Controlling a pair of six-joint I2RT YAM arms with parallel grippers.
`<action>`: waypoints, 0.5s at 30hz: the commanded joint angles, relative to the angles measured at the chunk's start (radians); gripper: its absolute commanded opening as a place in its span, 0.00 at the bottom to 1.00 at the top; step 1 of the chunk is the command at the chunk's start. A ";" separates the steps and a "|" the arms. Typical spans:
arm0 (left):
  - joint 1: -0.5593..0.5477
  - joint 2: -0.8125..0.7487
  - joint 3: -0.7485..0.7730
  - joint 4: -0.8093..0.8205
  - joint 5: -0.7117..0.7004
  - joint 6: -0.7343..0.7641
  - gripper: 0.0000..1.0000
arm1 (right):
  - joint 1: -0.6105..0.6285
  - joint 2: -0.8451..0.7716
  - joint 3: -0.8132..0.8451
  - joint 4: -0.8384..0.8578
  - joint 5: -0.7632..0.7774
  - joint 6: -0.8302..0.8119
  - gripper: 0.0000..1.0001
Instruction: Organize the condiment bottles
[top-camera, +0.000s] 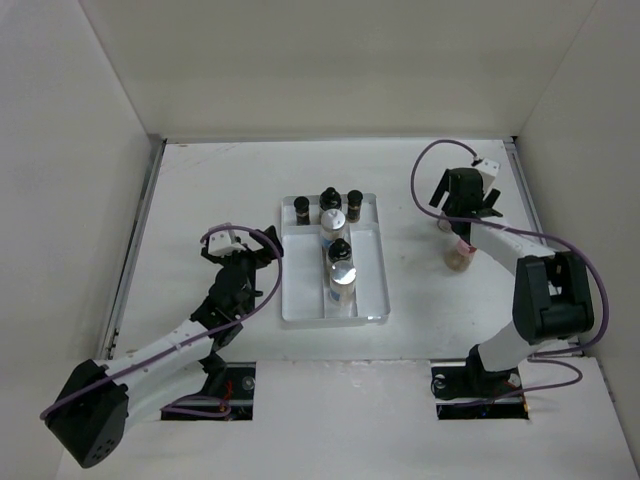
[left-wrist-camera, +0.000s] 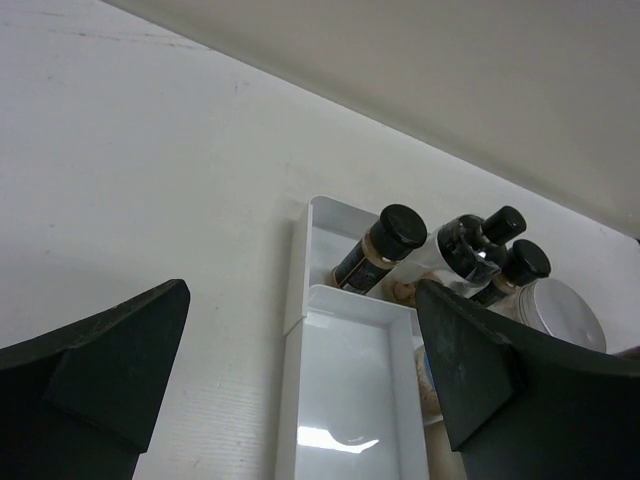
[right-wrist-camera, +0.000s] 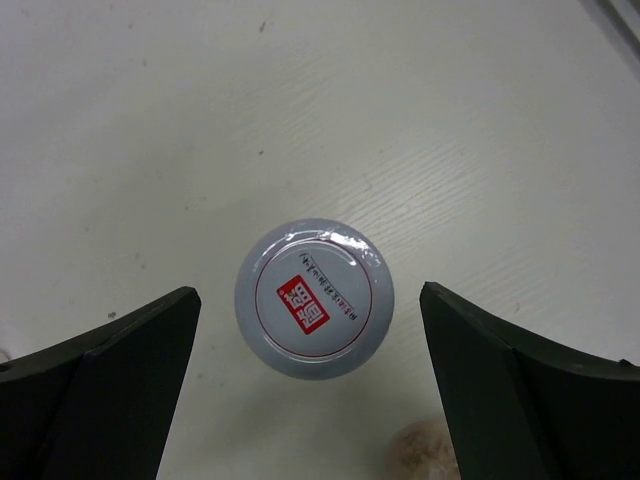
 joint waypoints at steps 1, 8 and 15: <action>-0.002 0.005 -0.003 0.076 0.012 -0.040 1.00 | 0.000 0.018 0.027 -0.010 -0.052 0.013 0.98; -0.002 0.010 -0.005 0.083 0.026 -0.041 1.00 | -0.009 0.053 0.031 0.010 -0.035 0.019 0.81; 0.003 0.005 -0.008 0.083 0.039 -0.041 1.00 | 0.004 0.006 -0.008 0.122 0.007 0.007 0.59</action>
